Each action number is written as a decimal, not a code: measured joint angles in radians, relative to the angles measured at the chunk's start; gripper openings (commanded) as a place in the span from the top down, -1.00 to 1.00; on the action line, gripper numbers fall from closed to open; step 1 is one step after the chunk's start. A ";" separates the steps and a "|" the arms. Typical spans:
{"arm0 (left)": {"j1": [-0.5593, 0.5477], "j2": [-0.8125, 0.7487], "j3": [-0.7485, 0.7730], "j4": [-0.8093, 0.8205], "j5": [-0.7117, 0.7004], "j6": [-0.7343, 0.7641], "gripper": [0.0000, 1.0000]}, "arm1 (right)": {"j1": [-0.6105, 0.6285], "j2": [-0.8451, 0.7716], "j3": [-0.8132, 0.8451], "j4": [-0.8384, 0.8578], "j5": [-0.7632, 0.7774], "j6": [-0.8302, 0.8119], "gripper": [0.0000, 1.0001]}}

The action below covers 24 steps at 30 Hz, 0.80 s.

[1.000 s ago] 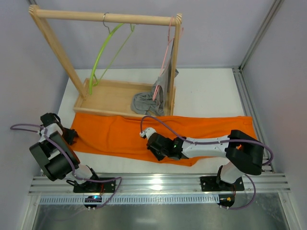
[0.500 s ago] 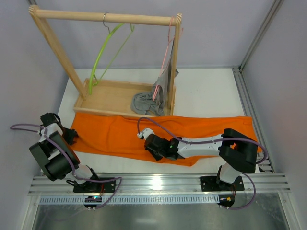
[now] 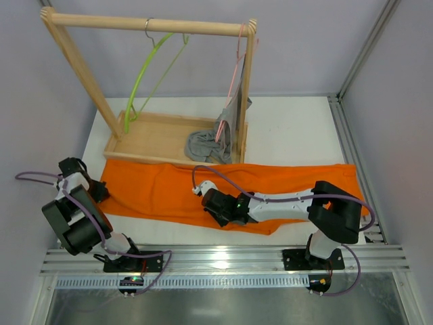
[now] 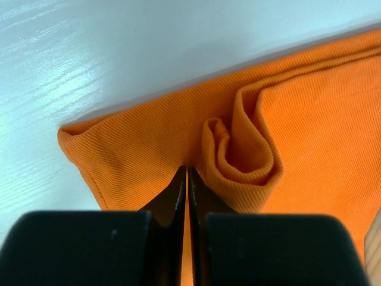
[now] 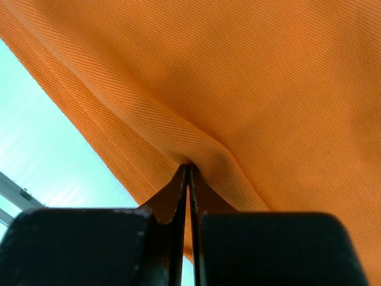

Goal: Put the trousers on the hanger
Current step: Fold the trousers

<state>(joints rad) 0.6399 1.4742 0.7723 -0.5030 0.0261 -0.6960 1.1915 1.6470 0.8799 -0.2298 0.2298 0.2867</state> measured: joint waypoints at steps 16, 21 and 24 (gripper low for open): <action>-0.011 -0.098 0.058 -0.079 -0.118 0.029 0.99 | -0.016 -0.145 0.030 -0.130 -0.173 0.006 0.93; -0.011 -0.090 0.079 -0.092 -0.105 0.058 0.54 | -0.100 -0.148 -0.043 -0.058 -0.304 0.048 0.92; -0.011 -0.081 0.079 -0.092 -0.080 0.073 0.35 | -0.171 -0.149 -0.075 -0.019 -0.362 0.077 0.92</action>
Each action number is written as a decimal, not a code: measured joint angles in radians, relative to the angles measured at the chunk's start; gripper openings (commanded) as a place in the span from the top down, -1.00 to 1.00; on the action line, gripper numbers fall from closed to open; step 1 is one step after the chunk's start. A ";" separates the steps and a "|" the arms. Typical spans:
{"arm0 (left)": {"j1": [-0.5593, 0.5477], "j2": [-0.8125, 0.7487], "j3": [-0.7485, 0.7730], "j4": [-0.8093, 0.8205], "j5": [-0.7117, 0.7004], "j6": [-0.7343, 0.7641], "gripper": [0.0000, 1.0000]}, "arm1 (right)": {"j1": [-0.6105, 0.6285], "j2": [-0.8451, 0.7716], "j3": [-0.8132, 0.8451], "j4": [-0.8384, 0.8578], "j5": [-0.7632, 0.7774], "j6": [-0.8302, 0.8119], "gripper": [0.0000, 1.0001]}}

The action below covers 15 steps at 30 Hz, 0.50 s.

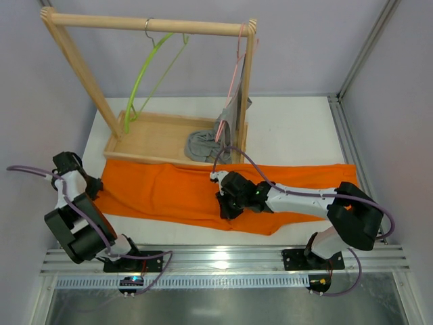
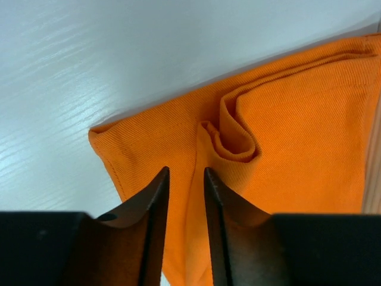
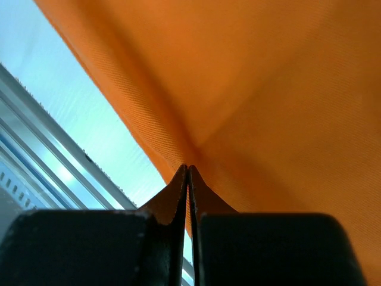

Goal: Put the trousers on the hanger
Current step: Fold the trousers

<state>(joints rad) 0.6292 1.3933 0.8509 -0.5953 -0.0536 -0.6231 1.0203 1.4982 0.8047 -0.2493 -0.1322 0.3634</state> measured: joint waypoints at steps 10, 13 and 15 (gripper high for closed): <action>0.000 0.008 -0.029 0.023 0.051 -0.005 0.33 | -0.055 0.003 -0.014 0.050 -0.061 0.030 0.93; 0.000 0.049 -0.029 0.037 0.079 -0.006 0.33 | -0.060 0.014 -0.014 0.057 -0.064 0.036 0.93; 0.000 0.076 -0.031 0.047 0.095 -0.009 0.34 | -0.064 0.016 -0.018 0.062 -0.066 0.037 0.93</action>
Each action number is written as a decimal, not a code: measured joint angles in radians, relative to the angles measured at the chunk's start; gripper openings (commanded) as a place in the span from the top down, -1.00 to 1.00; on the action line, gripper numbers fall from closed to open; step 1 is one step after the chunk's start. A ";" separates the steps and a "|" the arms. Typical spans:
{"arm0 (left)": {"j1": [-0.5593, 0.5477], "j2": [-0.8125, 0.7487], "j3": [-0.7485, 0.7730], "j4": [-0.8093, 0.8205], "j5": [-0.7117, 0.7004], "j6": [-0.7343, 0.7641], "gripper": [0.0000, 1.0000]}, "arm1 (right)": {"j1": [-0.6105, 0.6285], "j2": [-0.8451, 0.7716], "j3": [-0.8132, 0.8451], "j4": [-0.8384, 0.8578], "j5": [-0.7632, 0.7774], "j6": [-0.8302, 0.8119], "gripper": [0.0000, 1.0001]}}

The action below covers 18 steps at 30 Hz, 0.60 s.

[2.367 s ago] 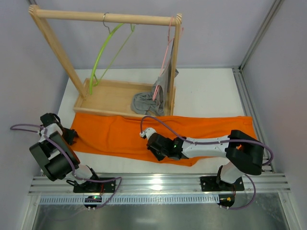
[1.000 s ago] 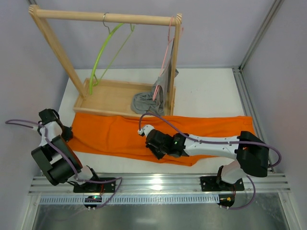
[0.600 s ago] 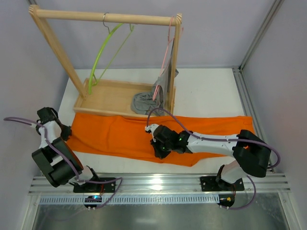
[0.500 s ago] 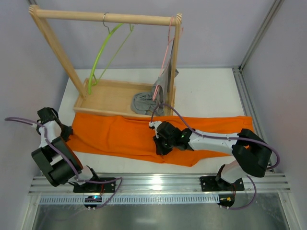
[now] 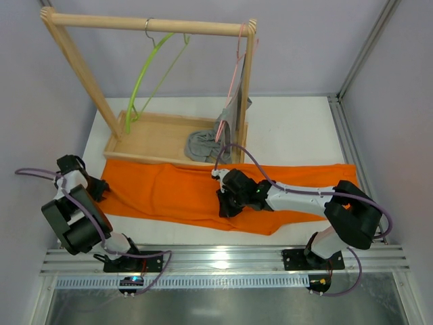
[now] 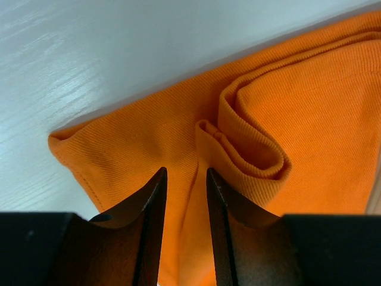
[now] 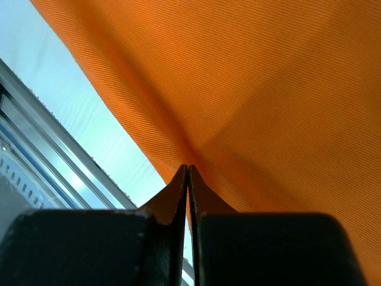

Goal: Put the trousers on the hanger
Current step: Fold the trousers

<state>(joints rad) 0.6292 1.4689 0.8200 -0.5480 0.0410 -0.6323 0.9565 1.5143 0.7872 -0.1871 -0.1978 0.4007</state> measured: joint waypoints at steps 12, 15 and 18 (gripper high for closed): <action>-0.029 0.079 0.020 0.035 0.031 -0.019 0.23 | -0.005 0.017 -0.015 0.009 0.001 0.015 0.93; -0.064 0.078 0.026 0.036 0.002 -0.026 0.21 | -0.007 0.020 -0.017 0.008 0.004 0.018 0.93; -0.105 0.058 0.027 0.034 -0.011 -0.042 0.17 | -0.008 0.020 -0.016 -0.002 0.014 0.017 0.93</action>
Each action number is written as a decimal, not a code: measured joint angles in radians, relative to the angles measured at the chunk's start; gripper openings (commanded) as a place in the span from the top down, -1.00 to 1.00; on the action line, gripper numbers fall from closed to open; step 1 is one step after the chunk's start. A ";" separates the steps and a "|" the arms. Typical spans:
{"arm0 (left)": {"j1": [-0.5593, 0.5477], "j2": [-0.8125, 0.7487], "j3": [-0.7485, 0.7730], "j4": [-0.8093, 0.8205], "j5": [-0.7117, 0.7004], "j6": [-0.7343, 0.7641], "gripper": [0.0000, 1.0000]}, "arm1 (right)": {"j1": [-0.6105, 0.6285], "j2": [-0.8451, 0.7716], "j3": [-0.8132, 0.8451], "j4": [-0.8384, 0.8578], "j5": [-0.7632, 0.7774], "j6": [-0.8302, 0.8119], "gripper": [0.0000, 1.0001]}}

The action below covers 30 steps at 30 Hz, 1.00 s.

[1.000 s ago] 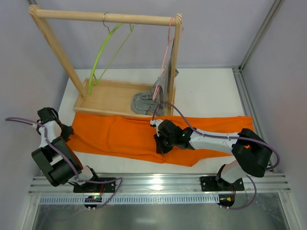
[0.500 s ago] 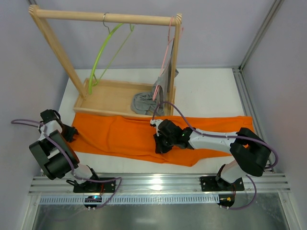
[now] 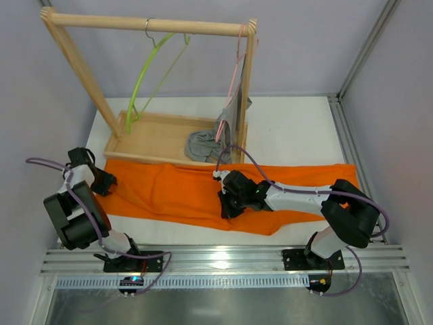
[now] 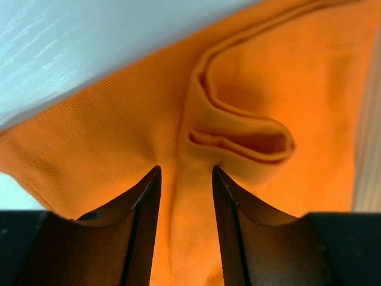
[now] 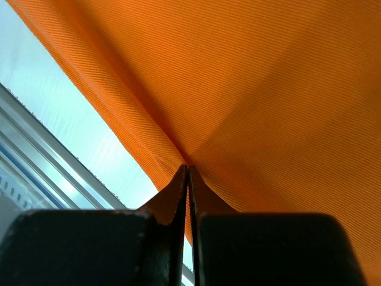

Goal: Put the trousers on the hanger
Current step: Fold the trousers

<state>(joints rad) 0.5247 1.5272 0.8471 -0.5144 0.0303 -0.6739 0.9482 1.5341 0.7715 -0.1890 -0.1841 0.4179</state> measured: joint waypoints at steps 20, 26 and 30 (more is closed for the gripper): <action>-0.014 -0.269 -0.002 -0.019 -0.127 0.006 0.16 | -0.016 0.077 0.093 -0.106 0.043 0.005 0.93; -0.014 -0.307 -0.003 -0.083 -0.224 -0.017 0.01 | -0.023 0.089 0.110 -0.121 0.043 0.011 0.92; -0.014 -0.308 -0.044 -0.095 -0.268 -0.060 -0.01 | -0.023 0.089 0.121 -0.134 0.043 0.010 0.93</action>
<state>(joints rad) 0.5110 1.2194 0.8032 -0.6098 -0.2379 -0.7341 0.9253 1.6234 0.8921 -0.3225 -0.1413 0.4282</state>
